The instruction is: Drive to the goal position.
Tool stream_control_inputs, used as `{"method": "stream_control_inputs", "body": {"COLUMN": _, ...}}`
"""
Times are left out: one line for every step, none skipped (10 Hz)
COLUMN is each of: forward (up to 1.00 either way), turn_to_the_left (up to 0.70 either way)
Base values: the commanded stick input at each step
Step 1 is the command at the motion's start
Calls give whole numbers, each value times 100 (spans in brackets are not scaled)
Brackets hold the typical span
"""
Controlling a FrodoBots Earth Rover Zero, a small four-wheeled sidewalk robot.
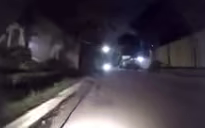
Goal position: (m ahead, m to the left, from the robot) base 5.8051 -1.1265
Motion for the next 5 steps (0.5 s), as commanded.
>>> {"method": "stream_control_inputs", "body": {"forward": 70, "turn_to_the_left": -32}}
{"method": "stream_control_inputs", "body": {"forward": 70, "turn_to_the_left": -26}}
{"method": "stream_control_inputs", "body": {"forward": 70, "turn_to_the_left": -9}}
{"method": "stream_control_inputs", "body": {"forward": 70, "turn_to_the_left": 0}}
{"method": "stream_control_inputs", "body": {"forward": 70, "turn_to_the_left": 0}}
